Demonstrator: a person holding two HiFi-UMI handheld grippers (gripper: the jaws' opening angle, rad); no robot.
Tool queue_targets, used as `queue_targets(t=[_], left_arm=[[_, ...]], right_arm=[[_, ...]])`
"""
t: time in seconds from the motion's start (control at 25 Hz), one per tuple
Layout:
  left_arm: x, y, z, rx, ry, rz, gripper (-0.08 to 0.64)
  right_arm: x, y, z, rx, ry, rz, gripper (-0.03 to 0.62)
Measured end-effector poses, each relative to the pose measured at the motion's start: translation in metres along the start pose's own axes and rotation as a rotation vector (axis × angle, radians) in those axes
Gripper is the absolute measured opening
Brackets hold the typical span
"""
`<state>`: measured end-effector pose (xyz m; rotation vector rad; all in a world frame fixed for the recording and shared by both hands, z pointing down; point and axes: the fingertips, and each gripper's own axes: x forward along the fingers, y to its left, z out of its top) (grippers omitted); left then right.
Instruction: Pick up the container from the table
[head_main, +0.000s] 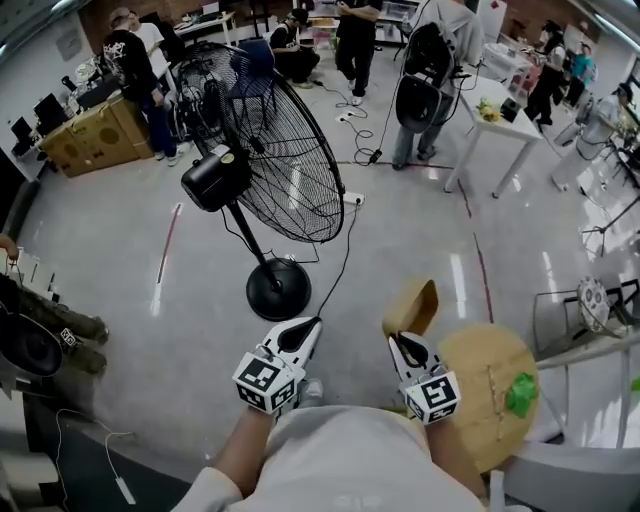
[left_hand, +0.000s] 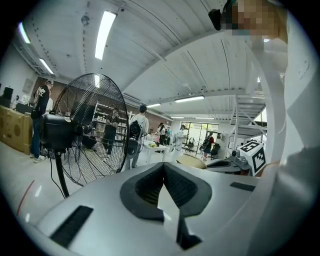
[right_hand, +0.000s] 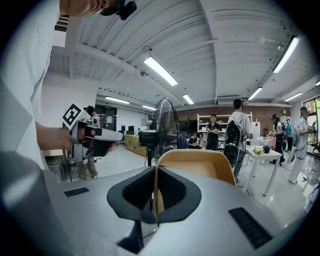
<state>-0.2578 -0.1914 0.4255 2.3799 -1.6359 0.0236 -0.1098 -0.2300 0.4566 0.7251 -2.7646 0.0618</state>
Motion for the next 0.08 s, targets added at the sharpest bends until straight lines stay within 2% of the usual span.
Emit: queue_targets(t=[0.08], left_arm=[[0.0008, -0.0008, 0.0005, 0.000, 0.000, -0.001, 0.015]], right_arm=[[-0.0005, -0.0008, -0.0001, 0.002, 0.001, -0.002, 0.041]])
